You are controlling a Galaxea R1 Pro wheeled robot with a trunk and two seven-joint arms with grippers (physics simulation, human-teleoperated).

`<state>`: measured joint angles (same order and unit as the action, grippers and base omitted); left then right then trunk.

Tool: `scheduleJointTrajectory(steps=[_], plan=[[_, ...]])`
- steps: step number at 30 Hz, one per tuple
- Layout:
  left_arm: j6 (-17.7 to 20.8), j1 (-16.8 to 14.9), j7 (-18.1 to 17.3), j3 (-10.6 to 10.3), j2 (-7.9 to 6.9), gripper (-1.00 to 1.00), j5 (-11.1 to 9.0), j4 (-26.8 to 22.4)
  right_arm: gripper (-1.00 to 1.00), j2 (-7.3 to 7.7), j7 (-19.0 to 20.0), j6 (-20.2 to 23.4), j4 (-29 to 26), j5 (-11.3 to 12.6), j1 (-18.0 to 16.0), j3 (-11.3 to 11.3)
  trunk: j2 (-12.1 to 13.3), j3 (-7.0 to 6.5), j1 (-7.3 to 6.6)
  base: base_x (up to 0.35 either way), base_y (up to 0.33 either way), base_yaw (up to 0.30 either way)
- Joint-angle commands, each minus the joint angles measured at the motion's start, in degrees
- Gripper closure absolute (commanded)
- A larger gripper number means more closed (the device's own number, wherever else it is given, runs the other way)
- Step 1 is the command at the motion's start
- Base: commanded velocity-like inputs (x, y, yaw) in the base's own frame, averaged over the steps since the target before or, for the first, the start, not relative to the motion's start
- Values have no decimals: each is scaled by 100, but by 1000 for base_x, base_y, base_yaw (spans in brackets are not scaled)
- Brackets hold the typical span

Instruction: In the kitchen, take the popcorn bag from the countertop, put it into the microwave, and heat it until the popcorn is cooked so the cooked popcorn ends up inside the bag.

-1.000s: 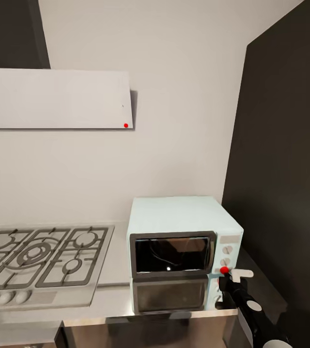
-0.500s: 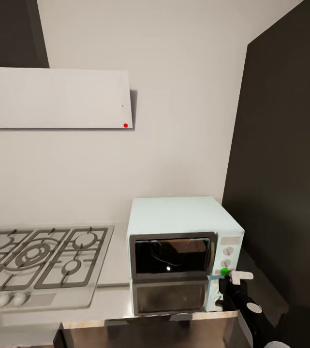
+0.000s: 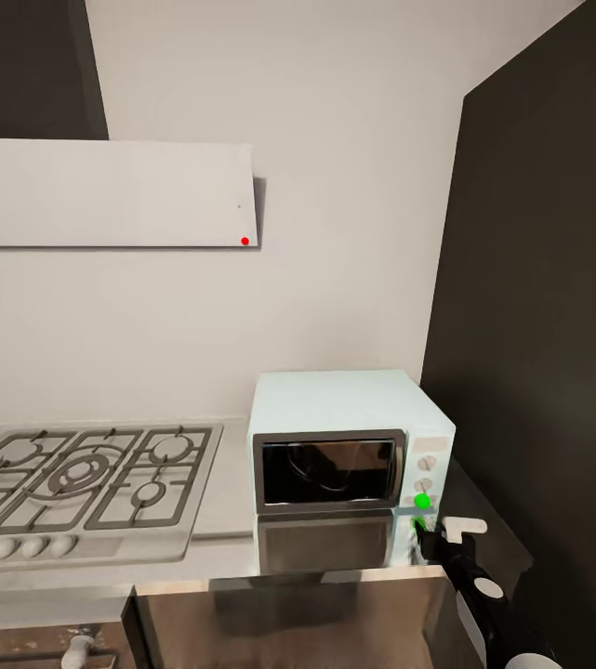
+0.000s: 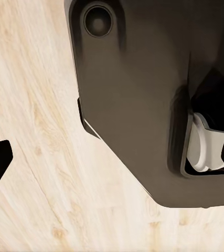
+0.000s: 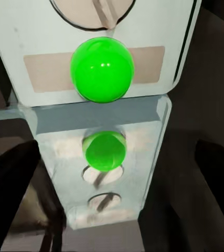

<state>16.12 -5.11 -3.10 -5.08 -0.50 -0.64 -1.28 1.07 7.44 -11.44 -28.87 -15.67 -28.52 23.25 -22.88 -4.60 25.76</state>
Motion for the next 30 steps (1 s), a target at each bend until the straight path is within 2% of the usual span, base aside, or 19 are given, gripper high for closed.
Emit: scheduleJointTrajectory(steps=[1, 14, 17, 19, 30], plan=[[32, 2, -24, -45, -2, -100, -6, -13, -100, -5, 47, -25, 5, -41, -4, 48, -4, 2, 2, -1, 0, 0], [32, 2, -24, -46, -2, -100, -6, -13, -100, -5, 47, -66, 5, -41, -4, 47, -4, 2, 2, -24, 0, 0], [32, 2, -24, -46, -2, -100, -6, -13, -100, -7, 47, -485, 8, -41, -4, 40, -4, 2, 2, -284, 0, 0], [32, 2, -24, -46, -2, -100, -6, -13, -100, -9, 46, -594, 11, -41, -4, 40, -4, 2, 2, -329, 0, 0], [32, 2, -24, -46, -2, -100, -6, -13, -100, -7, 47, -658, 39, -41, -4, 39, -4, 2, 2, -338, 0, 0]])
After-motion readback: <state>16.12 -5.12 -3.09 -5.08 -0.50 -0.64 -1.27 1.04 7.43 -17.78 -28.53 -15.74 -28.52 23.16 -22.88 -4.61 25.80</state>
